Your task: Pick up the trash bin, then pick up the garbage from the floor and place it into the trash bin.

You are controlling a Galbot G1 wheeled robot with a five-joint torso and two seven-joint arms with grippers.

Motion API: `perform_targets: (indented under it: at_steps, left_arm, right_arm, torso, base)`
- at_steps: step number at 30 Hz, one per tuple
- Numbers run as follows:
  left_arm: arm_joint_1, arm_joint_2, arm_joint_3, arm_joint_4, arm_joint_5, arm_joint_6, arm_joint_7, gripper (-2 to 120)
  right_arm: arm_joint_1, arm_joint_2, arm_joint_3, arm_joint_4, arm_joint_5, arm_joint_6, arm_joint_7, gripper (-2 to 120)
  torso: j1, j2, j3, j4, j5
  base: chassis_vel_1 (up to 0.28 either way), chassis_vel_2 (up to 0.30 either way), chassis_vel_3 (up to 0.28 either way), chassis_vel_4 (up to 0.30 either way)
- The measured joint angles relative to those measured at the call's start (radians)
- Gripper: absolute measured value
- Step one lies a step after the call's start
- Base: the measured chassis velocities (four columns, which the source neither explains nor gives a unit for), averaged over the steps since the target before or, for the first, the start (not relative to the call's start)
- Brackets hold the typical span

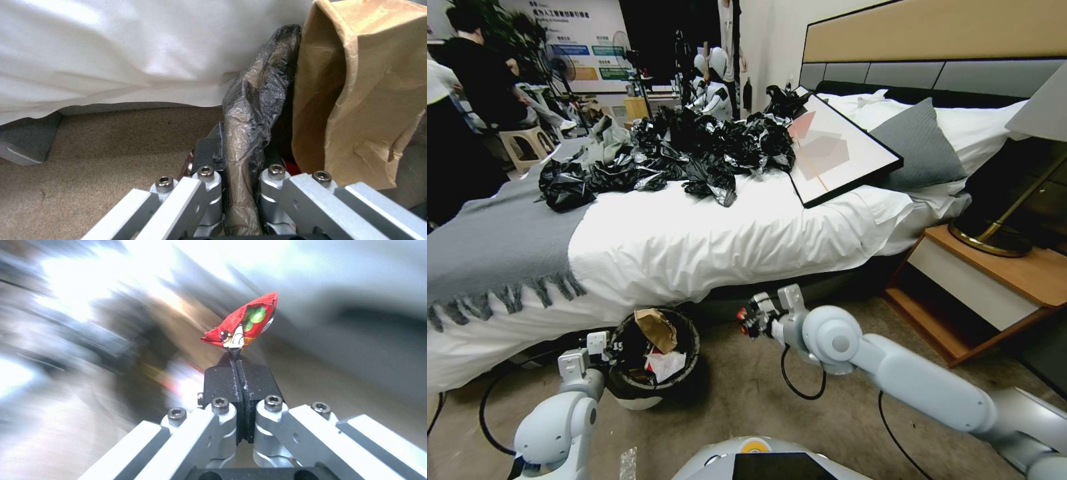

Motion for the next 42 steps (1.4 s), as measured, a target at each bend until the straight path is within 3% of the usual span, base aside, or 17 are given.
perform_targets:
  at_steps: [2, 10, 24, 42]
  left_arm:
    - [-0.002, 0.000, -0.001, 0.002, 0.001, 0.000, 0.002, 3]
    - [0.001, -0.001, -0.005, 0.006, 0.001, 0.000, 0.003, 3]
    - [-0.002, -0.005, -0.005, 0.008, 0.003, 0.000, 0.003, 3]
    - [-0.003, -0.006, -0.009, 0.010, 0.003, 0.000, 0.003, 3]
  right_arm:
    - [0.089, 0.032, -0.021, -0.015, 0.010, 0.073, -0.136, 0]
    - [0.231, 0.165, -0.104, -0.072, 0.072, 0.172, -0.316, 0]
    - [0.230, 0.350, -0.272, -0.213, 0.025, 0.166, -0.270, 0]
    - [0.167, 0.375, -0.354, -0.325, -0.073, 0.120, -0.212, 0]
  torso:
    - [0.000, 0.000, 0.000, -0.0001, 0.0001]
    - [0.000, 0.000, 0.000, 0.0000, 0.0000]
    - [0.000, 0.000, 0.000, 0.0000, 0.0000]
    - [0.000, 0.000, 0.000, -0.0002, 0.0001]
  base:
    - [0.000, 0.000, 0.000, 0.000]
    - [0.000, 0.000, 0.000, 0.000]
    - [0.000, 0.000, 0.000, 0.000]
    - [0.000, 0.000, 0.000, 0.000]
